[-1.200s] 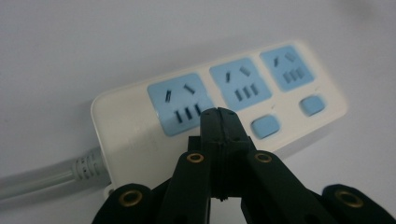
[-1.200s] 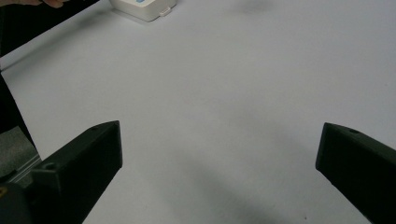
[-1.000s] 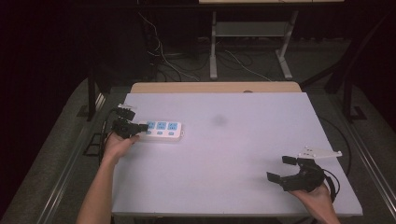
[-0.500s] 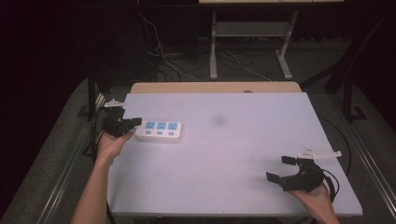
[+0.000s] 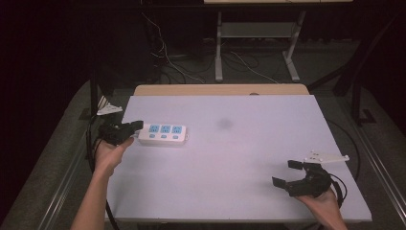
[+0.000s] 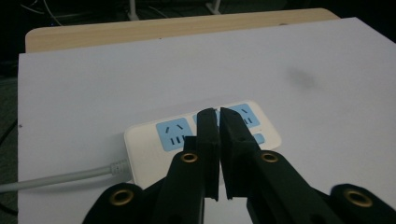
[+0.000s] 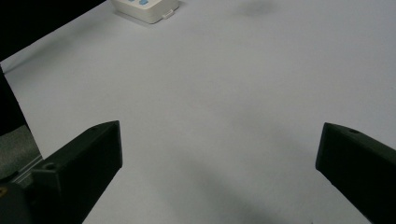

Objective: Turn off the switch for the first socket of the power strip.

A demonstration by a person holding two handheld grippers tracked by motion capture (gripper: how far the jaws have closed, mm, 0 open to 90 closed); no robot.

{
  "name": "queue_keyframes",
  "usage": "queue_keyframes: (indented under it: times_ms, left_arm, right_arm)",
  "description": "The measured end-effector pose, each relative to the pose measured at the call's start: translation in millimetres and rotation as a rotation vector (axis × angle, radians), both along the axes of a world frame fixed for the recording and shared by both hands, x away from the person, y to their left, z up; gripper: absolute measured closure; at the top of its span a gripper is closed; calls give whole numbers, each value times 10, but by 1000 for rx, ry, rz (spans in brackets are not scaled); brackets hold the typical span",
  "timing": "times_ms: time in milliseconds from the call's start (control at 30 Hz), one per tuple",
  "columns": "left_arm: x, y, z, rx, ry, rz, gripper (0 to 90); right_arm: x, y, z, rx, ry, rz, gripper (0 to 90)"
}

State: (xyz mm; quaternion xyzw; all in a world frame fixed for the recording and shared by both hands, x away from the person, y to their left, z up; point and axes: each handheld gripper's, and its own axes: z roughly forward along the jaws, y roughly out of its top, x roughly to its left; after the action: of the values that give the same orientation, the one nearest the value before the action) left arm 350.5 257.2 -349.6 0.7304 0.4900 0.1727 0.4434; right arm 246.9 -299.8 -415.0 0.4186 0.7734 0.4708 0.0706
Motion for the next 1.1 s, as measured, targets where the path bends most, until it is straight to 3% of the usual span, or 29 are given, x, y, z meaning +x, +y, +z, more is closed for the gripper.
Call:
queue_keyframes:
  times_ms: [400, 533, 633, 767, 967, 1100]
  left_arm:
    - [-256, -28, -25, -79, -48, -18, 720]
    - [-346, -54, -46, -102, -64, -32, 629]
    - [-413, -97, -74, -116, -69, -45, 519]
    - [-492, -163, -124, -138, -76, -76, 290]
    - [-582, -295, -180, -125, -65, -125, 8]
    - [-653, -372, -208, -132, -77, -159, 0]
  right_arm:
    - [-2, 0, 2, 3, 0, -4, 4]
    - [-2, 1, 2, 2, 0, -5, 4]
    - [-3, 3, 2, 2, 0, -5, 4]
    - [-4, 6, 2, 2, 1, -4, 4]
    - [-7, 4, 3, 2, 0, -4, 4]
    - [-8, 7, 3, 2, 1, -4, 4]
